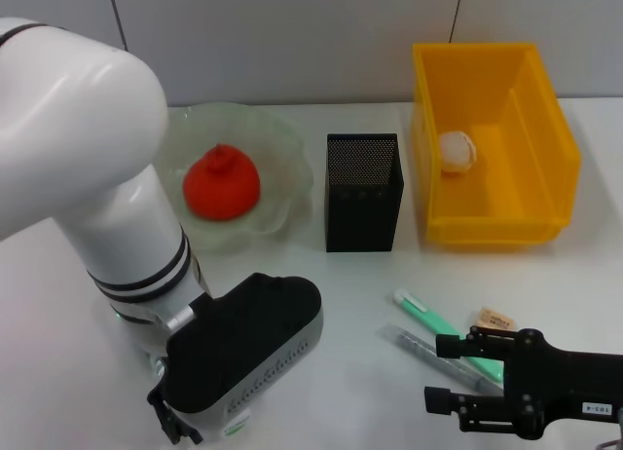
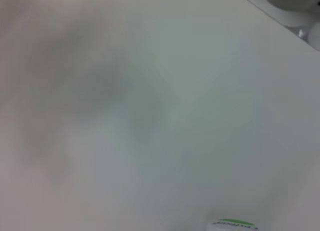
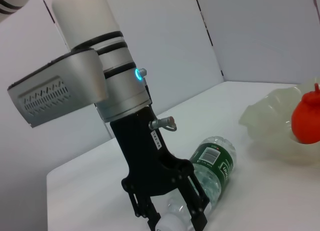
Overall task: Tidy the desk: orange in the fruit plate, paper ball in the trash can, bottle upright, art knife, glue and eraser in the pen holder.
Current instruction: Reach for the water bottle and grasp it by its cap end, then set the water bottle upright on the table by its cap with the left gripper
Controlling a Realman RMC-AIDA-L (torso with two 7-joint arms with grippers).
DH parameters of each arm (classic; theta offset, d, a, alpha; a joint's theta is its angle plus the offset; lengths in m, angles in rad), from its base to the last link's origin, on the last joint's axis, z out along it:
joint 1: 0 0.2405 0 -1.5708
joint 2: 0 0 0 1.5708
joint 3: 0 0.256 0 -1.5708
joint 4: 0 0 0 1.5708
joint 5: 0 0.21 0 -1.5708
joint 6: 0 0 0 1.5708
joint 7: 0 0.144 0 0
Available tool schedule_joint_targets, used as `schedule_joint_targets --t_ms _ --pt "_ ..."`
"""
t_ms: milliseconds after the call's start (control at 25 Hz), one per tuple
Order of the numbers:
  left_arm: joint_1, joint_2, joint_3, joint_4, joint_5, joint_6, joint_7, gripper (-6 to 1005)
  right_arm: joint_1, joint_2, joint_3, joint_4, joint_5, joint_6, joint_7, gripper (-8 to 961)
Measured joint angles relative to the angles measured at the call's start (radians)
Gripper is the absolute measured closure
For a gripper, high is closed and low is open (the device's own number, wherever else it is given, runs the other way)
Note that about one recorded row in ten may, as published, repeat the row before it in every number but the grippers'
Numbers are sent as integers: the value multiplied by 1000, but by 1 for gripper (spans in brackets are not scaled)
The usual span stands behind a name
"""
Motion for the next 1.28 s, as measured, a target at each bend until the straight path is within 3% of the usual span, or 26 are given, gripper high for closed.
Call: schedule_joint_targets --t_ms 320,480,720,920,1000,1120,1280 --pt "-13 0 50 -9 21 14 -2 337 8 0 11 -18 0 3 -5 216" --pt "-16 0 67 3 15 41 -4 506 8 0 11 -21 0 7 -5 216" --pt "-13 0 52 36 -18 105 4 530 8 0 11 -33 0 13 -8 216" --pt "-20 0 -24 62 -77 196 15 550 5 -1 11 -33 -1 14 -9 216" --pt "-25 3 -123 70 -109 243 24 554 6 -1 11 -33 -1 12 -10 216" --pt "-25 4 -172 70 -113 253 27 553 7 -2 11 -32 -1 8 -10 216" --pt "-33 10 -382 48 -172 307 39 553 8 -5 11 -28 -2 6 -10 216"
